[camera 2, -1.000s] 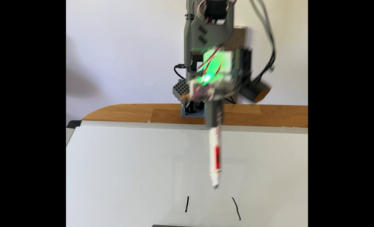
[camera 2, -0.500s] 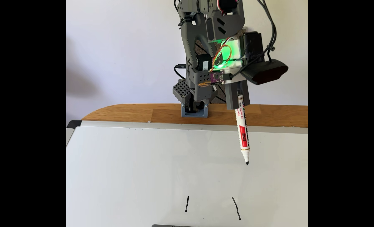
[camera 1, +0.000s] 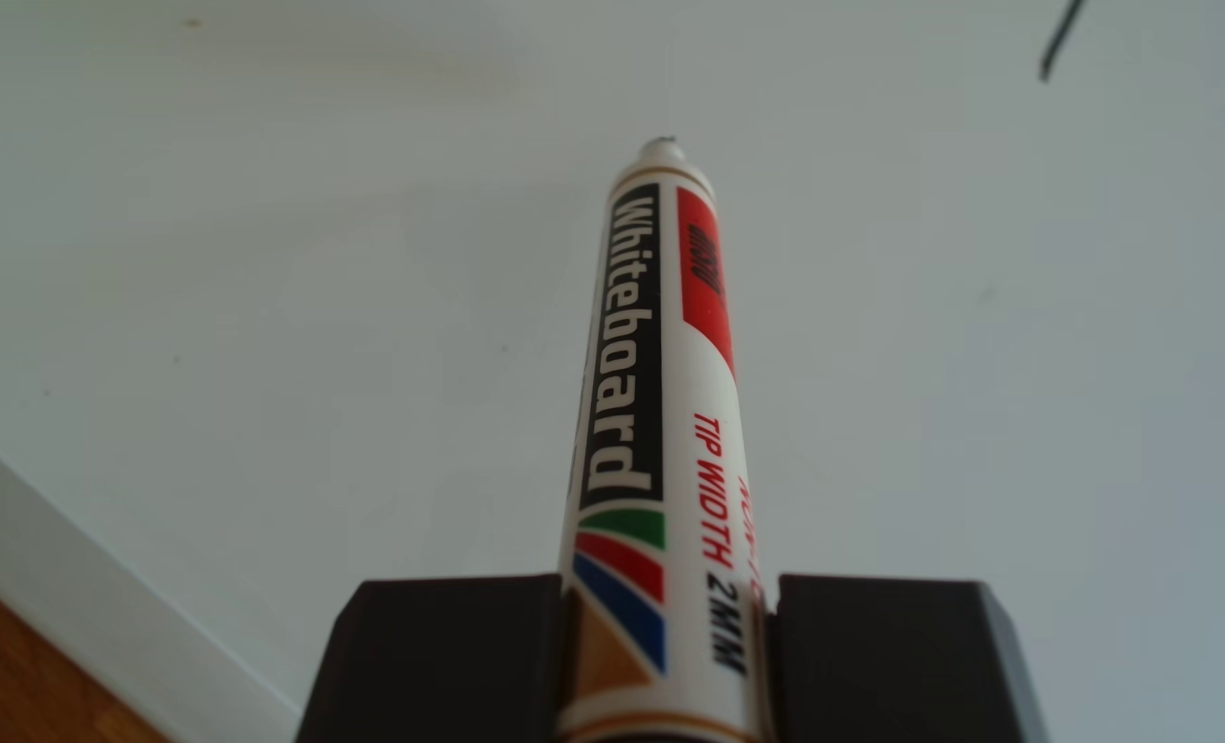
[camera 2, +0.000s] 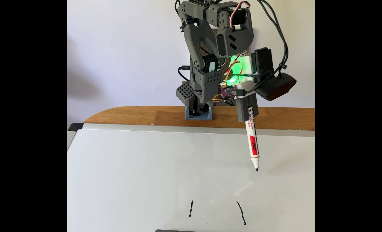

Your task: Draw a face

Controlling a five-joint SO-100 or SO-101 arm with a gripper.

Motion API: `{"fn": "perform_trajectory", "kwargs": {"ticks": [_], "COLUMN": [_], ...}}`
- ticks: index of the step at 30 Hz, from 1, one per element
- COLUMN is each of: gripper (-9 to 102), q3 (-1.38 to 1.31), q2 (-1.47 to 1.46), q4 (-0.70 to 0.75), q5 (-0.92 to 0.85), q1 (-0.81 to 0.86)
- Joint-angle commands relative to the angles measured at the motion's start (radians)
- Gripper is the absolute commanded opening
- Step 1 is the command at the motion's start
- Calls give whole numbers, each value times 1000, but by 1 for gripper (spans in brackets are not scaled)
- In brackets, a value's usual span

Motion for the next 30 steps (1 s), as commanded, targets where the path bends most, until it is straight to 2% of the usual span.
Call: {"fn": "perform_trajectory", "kwargs": {"ticks": [1, 12, 30], "gripper": [-1, -1, -1], "q3": [-9, 54, 153], "q2": [49, 34, 32], "q4": [-49, -141, -184], "q5": [5, 5, 5], "q1": [-35, -41, -2]}}
